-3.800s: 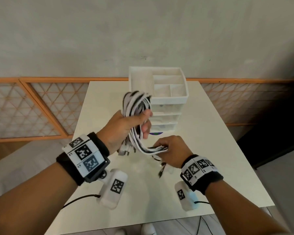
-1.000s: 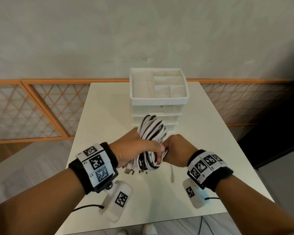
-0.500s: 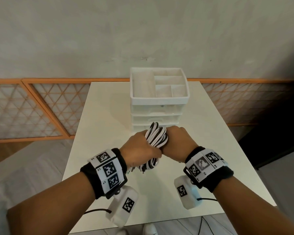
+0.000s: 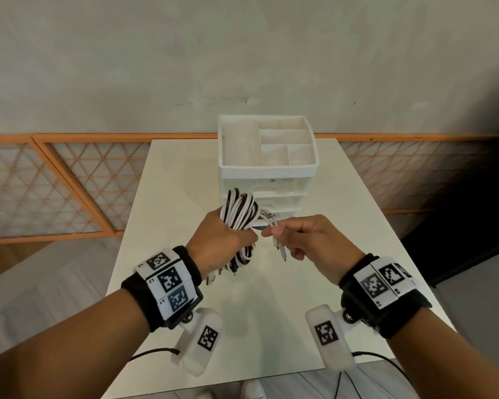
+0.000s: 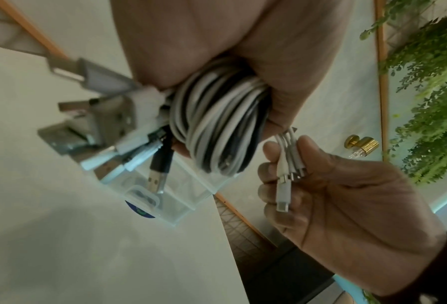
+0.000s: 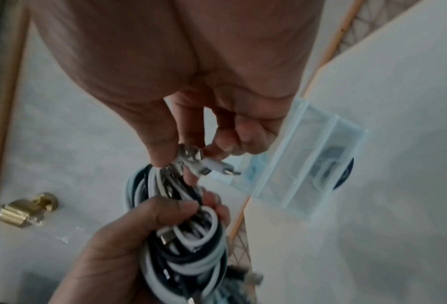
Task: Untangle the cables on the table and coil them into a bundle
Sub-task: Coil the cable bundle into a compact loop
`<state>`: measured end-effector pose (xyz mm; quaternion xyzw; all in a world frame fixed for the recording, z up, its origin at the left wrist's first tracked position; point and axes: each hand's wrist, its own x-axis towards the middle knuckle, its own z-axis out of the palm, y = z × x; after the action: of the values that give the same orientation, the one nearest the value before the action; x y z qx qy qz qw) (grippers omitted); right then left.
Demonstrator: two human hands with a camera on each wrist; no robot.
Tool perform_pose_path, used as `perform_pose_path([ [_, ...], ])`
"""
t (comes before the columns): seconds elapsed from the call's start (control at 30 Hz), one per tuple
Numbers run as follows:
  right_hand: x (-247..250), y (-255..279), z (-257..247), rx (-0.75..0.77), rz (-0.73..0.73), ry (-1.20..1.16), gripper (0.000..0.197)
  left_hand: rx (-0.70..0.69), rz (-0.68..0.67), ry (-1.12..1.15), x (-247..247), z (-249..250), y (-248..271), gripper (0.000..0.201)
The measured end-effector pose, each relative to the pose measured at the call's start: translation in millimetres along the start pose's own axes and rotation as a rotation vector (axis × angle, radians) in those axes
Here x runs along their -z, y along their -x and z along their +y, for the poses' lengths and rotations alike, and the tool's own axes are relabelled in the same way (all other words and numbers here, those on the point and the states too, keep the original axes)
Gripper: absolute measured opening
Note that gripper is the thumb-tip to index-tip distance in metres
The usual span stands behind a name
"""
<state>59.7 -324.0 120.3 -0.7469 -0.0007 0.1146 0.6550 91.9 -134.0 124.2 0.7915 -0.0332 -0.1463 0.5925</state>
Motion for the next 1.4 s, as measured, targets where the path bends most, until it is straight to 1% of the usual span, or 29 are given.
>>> perform_pose_path([
  [0.03,-3,1,1,-0.018,0.009,-0.091,0.019,-0.003,-0.011,0.014,-1,0,1,0.03],
  [0.1,-10,2,2,-0.05,0.015,-0.268,0.025,-0.021,-0.028,0.038,-3,3,2,0.033],
  [0.2,-20,1,2,-0.075,0.016,-0.436,0.033,-0.055,-0.066,0.054,-3,7,5,0.024],
  [0.27,-21,-2,0,-0.081,0.039,-0.441,0.033,-0.07,-0.071,0.069,-1,9,7,0.019],
  [0.37,-15,-6,-4,-0.103,0.086,-0.447,0.03,-0.074,-0.077,0.088,-1,9,9,0.025],
  [0.47,-13,-10,-9,-0.106,0.082,-0.497,0.03,-0.074,-0.071,0.108,-1,14,10,0.03],
  [0.5,-13,-11,-10,-0.099,0.082,-0.512,0.031,-0.076,-0.074,0.11,-1,15,9,0.026],
  [0.57,-13,-13,-12,-0.085,0.088,-0.537,0.029,-0.078,-0.072,0.109,0,15,7,0.009],
  [0.63,-14,-15,-12,-0.068,0.092,-0.558,0.03,-0.086,-0.066,0.113,1,14,7,0.016],
  [0.7,-17,-16,-9,-0.046,0.096,-0.578,0.038,-0.082,-0.072,0.12,0,12,8,0.013],
  [0.73,-19,-15,-7,-0.037,0.102,-0.583,0.04,-0.085,-0.075,0.124,0,12,7,0.012],
  [0.77,-21,-14,-4,-0.032,0.11,-0.582,0.038,-0.09,-0.075,0.127,-1,10,8,0.013],
  [0.83,-26,-13,0,-0.026,0.125,-0.554,0.022,-0.084,-0.063,0.136,-2,7,6,0.014],
  [0.9,-29,-12,3,-0.009,0.138,-0.489,0.014,-0.085,-0.083,0.136,-4,2,5,0.02],
  [0.97,-31,-10,4,0.012,0.149,-0.431,0.013,-0.099,-0.108,0.126,-5,2,5,0.026],
  [1.0,-31,-10,4,0.022,0.153,-0.425,0.013,-0.104,-0.119,0.121,-4,3,5,0.026],
  [1.03,-31,-10,4,0.04,0.148,-0.429,0.013,-0.118,-0.139,0.122,-4,7,6,0.022],
  [1.1,-32,-9,1,0.089,0.128,-0.453,0.02,-0.153,-0.191,0.137,-3,13,7,0.01],
  [1.17,-31,-9,-2,0.128,0.113,-0.475,0.024,-0.177,-0.229,0.155,-1,18,8,0.005],
  [1.27,-30,-11,-6,0.159,0.145,-0.428,0.027,-0.196,-0.247,0.179,1,22,11,0.02],
  [1.33,-28,-14,-6,0.165,0.195,-0.405,0.03,-0.193,-0.238,0.192,0,19,11,0.013],
  [1.37,-26,-14,-6,0.168,0.2,-0.394,0.029,-0.195,-0.226,0.193,0,19,11,0.011],
  [1.4,-26,-14,-6,0.173,0.186,-0.386,0.027,-0.199,-0.215,0.193,0,18,10,0.013],
])
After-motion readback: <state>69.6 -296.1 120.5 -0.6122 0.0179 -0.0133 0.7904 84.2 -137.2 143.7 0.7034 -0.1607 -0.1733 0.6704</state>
